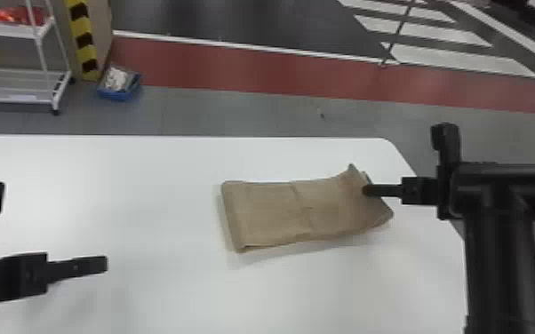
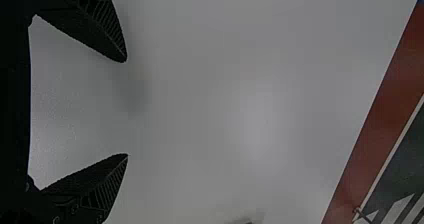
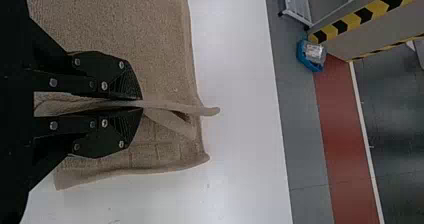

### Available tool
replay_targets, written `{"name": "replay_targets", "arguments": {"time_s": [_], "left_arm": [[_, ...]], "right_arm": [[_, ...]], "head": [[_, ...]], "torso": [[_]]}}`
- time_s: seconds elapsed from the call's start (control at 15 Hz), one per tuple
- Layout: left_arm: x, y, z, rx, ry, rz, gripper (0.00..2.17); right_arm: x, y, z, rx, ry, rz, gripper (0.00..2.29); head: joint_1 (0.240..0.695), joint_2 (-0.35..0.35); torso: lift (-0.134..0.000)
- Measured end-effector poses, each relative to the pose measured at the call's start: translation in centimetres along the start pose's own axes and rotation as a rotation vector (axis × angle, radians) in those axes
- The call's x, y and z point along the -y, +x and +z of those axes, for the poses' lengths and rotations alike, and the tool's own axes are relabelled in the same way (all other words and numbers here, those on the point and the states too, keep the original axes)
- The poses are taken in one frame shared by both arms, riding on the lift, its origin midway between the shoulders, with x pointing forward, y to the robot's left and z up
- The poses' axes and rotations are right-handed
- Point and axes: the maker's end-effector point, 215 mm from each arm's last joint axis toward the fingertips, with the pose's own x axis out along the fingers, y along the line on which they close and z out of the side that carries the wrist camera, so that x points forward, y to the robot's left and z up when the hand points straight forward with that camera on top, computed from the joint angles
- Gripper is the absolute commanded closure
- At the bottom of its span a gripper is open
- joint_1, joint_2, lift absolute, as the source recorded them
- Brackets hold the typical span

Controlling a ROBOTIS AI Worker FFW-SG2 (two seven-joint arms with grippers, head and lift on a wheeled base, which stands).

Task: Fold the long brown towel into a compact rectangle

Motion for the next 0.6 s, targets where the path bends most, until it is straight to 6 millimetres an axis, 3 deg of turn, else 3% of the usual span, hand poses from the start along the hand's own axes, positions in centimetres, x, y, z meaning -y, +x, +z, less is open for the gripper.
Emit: {"name": "replay_targets", "arguments": {"time_s": [0.07,0.2,0.4,0.6], "left_arm": [[0.0,0.0,0.1,0.001,-0.001,-0.002,0.15],[0.1,-0.1,0.1,0.004,-0.002,-0.006,0.15],[0.3,0.1,0.3,0.005,0.006,-0.009,0.15],[0.3,0.1,0.2,0.003,0.009,-0.008,0.15]], "right_arm": [[-0.5,-0.8,0.7,0.023,0.026,0.021,1.0],[0.5,-2.5,1.7,0.051,0.056,0.014,1.0],[2.8,-1.6,0.0,0.031,0.019,-0.032,1.0],[2.8,-0.9,-0.4,0.025,0.02,-0.025,1.0]], "head": [[0.695,-0.235],[0.695,-0.246],[0.695,-0.273],[0.695,-0.275]], "torso": [[-0.124],[-0.124],[-0.124],[-0.124]]}}
